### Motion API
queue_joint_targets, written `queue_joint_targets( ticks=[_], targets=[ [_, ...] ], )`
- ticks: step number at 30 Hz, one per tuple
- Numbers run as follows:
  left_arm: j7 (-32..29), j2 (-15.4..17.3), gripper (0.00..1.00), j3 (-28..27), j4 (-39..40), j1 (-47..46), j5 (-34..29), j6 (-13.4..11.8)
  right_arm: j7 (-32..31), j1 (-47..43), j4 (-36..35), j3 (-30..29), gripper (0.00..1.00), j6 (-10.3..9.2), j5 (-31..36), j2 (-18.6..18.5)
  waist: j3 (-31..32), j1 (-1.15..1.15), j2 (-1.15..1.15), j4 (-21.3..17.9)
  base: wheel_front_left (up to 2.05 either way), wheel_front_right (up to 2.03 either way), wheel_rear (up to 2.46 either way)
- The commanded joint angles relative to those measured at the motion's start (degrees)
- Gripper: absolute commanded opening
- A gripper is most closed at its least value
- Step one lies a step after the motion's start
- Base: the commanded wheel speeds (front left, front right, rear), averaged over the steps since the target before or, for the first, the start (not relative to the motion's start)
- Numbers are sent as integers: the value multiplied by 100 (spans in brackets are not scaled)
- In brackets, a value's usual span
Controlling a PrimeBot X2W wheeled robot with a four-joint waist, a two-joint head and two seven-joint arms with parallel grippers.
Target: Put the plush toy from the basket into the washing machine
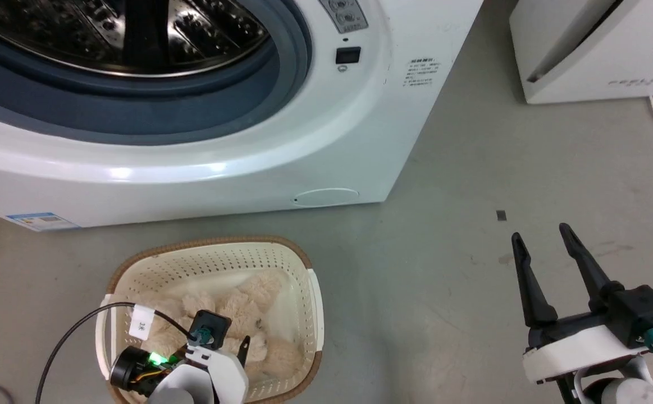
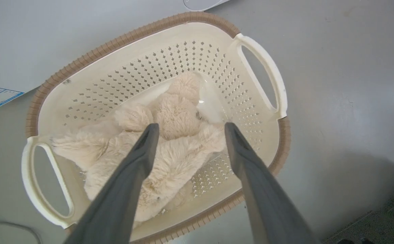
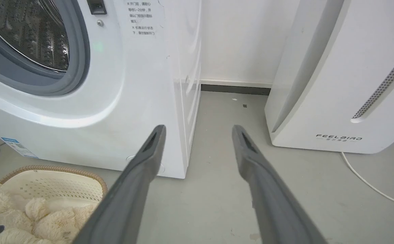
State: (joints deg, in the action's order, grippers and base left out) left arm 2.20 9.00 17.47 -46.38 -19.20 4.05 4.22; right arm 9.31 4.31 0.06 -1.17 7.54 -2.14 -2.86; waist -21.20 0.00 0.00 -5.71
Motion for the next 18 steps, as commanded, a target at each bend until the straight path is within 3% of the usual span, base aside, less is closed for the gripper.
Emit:
queue_joint_targets(
  ticks=[1,18],
  targets=[
    [-17,88,100,82,-187,-179,-27,18,62,132,-29,-1,100,-4,-77,-1,-155,0,0,-56,0,0,0],
    [-76,528,100,866,-1242,-897,-107,157,265,375,1,11,100,-4,-308,-1,-978,0,0,-311,0,0,0]
  ],
)
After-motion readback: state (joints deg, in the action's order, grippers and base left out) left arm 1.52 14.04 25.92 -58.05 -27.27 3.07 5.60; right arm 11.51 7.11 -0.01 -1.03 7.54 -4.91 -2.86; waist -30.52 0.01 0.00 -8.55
